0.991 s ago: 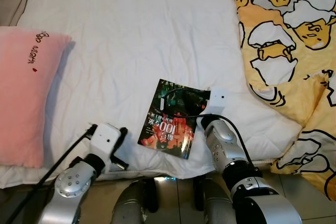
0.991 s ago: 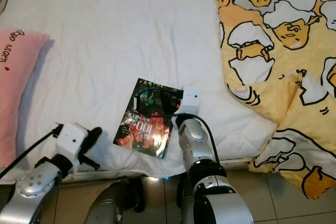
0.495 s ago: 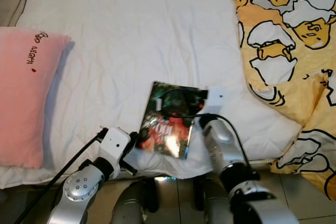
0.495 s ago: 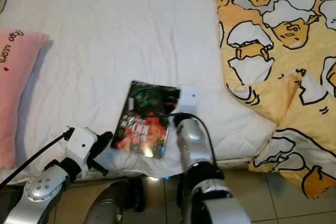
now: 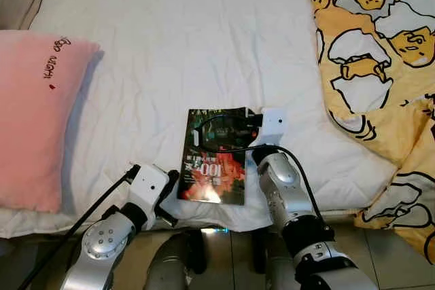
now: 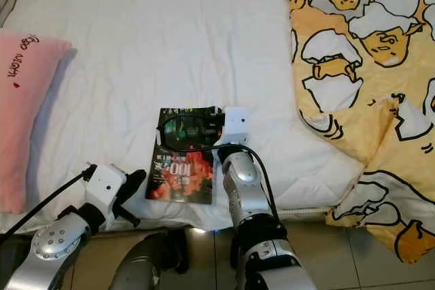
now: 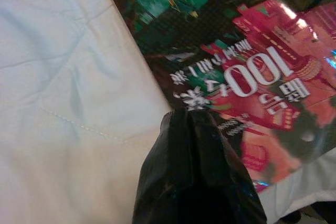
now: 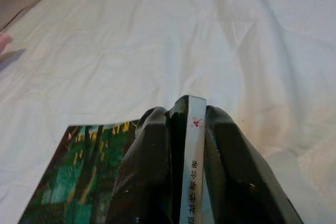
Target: Clean up the room
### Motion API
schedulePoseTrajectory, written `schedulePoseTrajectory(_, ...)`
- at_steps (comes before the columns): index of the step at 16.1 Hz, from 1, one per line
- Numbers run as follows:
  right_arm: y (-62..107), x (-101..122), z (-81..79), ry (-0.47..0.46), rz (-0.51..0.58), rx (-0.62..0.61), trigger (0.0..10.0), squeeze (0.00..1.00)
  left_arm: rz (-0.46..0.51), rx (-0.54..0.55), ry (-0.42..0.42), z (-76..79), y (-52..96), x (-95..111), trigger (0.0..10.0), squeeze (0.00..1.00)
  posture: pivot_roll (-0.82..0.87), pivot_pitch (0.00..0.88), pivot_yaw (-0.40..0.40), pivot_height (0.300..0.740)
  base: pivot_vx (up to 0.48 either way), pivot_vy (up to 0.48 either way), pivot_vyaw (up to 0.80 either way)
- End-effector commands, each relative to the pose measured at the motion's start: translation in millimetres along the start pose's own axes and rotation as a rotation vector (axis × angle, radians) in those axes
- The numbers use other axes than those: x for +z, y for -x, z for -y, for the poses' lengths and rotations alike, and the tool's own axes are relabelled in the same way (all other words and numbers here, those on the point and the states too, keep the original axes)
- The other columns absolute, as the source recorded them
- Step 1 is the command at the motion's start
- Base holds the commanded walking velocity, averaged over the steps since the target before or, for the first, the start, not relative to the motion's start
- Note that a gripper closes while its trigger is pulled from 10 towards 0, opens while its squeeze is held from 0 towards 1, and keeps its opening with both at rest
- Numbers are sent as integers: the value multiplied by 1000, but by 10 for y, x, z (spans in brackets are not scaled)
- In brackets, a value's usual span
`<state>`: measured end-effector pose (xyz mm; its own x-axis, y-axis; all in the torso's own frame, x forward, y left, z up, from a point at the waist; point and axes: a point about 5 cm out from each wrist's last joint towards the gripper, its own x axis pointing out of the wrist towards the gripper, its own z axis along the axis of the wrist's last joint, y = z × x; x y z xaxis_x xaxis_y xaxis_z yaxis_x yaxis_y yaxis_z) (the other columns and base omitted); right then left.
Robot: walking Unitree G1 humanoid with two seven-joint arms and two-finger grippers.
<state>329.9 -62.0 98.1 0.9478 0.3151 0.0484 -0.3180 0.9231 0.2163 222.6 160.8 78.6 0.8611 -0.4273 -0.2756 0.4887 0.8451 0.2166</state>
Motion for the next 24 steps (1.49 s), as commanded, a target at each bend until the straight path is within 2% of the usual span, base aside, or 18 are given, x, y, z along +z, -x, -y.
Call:
schedulePoseTrajectory(1,27,-20,-23,-11,-1,-13,0,0,-35,-8,4,32,14,-80,10000,0,14,321,42,740,0,0,0)
schedulePoseTrajectory(3,17,-21,-10,-40,-8,-30,0,0,-32,-8,4,33,3,-75,10000,0,12,312,42,740,0,0,0)
schedulePoseTrajectory(5,1,-62,-4,-111,-38,-59,0,0,-32,-4,2,21,-1,-79,10000,0,15,310,41,740,0,0,0)
schedulePoseTrajectory(7,-12,-50,-54,-127,-34,-52,0,0,-32,3,1,0,0,-78,10000,0,18,311,40,740,0,0,0)
schedulePoseTrajectory(9,-103,167,-121,-126,40,-31,0,0,-54,58,-7,-64,-19,-109,10000,0,14,301,36,740,0,0,0)
schedulePoseTrajectory(10,-131,211,-114,-132,51,-31,0,0,-65,91,17,-96,-41,-140,10000,0,12,292,35,740,0,0,0)
schedulePoseTrajectory(12,-224,458,-82,-93,125,-13,0,0,-49,317,279,-336,-58,-156,10000,0,12,225,22,740,0,0,0)
schedulePoseTrajectory(13,-245,543,-40,-68,151,-14,0,0,-7,372,342,-413,-70,-106,10000,0,13,203,16,740,0,0,0)
schedulePoseTrajectory(14,-252,562,-16,-60,156,-17,0,0,15,387,366,-440,-85,-78,10000,0,14,192,14,740,0,0,0)
schedulePoseTrajectory(15,-253,683,79,-14,195,-34,0,0,113,413,377,-491,-157,132,10000,0,11,141,5,740,0,0,0)
schedulePoseTrajectory(16,-247,809,150,19,237,-47,0,0,202,418,377,-479,-234,353,10000,0,9,117,1,740,0,0,0)
schedulePoseTrajectory(18,-222,1028,218,101,319,-56,0,0,326,382,365,-334,-343,728,10000,0,3,61,-4,740,0,0,0)
schedulePoseTrajectory(19,-184,1128,270,132,358,-79,0,0,376,381,401,-276,-376,876,10000,0,0,31,-5,740,0,0,0)
schedulePoseTrajectory(20,-104,1210,376,179,397,-131,0,0,410,401,522,-228,-424,964,10000,0,-14,0,5,740,0,0,0)
schedulePoseTrajectory(21,-23,1260,444,245,430,-164,0,0,415,394,571,-188,-485,999,10000,0,-29,0,16,740,0,0,0)
schedulePoseTrajectory(22,73,1279,526,291,444,-203,0,0,416,364,543,-156,-549,1013,10000,0,-42,0,22,740,0,0,0)
schedulePoseTrajectory(24,197,1229,681,330,425,-278,0,0,424,356,471,-238,-612,1030,10000,0,-81,0,43,740,0,0,0)
